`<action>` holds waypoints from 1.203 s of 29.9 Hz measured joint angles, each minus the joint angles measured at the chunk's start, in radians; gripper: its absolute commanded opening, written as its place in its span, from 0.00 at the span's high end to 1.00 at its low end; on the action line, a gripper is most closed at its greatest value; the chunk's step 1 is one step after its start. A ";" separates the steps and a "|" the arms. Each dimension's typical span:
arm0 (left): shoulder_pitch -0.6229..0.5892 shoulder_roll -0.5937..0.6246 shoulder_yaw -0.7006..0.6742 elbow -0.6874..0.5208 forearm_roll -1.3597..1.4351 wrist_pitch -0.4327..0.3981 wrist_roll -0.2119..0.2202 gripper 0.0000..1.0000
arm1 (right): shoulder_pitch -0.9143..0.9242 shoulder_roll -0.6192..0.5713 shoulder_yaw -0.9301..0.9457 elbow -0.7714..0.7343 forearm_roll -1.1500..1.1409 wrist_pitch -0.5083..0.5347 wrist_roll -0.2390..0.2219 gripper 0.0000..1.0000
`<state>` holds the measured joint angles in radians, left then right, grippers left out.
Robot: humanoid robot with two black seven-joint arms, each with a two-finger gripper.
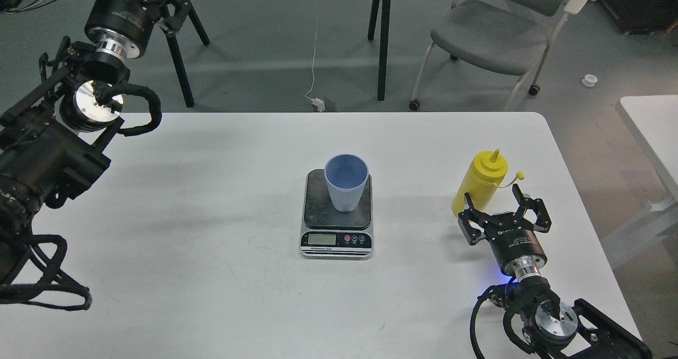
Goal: Pour seasoning into cup on scale with both arms
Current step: 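Move the right gripper to the yellow squeeze bottle and grasp it, then lift the yellow bottle with the right gripper toward the cup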
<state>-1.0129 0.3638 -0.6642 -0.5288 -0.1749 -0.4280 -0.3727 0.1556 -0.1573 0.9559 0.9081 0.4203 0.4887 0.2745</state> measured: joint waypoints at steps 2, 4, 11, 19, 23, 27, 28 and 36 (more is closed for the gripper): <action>0.000 0.000 0.000 -0.001 0.000 0.000 0.000 0.01 | 0.010 0.014 0.000 -0.022 0.000 0.000 0.000 0.01; 0.000 0.000 0.000 -0.002 0.000 0.002 -0.001 0.01 | 0.017 0.030 0.000 -0.041 0.000 0.000 0.000 0.01; 0.001 -0.002 0.000 -0.002 0.000 0.003 -0.003 0.01 | 0.059 0.071 -0.004 -0.083 -0.002 0.000 0.003 0.07; 0.005 -0.002 0.000 -0.004 0.000 0.002 -0.006 0.01 | 0.128 0.098 -0.010 -0.176 -0.017 0.000 0.003 0.33; 0.013 -0.001 -0.001 -0.005 0.000 0.002 -0.006 0.01 | 0.157 0.113 -0.029 -0.225 -0.018 0.000 0.002 0.44; 0.014 0.001 -0.002 -0.005 0.000 0.002 -0.006 0.01 | 0.163 0.122 -0.034 -0.237 -0.019 0.000 0.003 0.51; 0.014 0.001 -0.002 -0.005 0.000 0.002 -0.006 0.01 | 0.164 0.122 -0.034 -0.237 -0.018 0.000 0.003 0.52; 0.014 0.002 -0.004 -0.008 -0.001 0.006 -0.008 0.01 | 0.203 0.041 -0.025 -0.178 -0.029 0.000 0.008 0.57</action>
<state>-0.9987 0.3662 -0.6686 -0.5366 -0.1761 -0.4216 -0.3808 0.3586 -0.1161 0.9306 0.7302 0.3915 0.4886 0.2826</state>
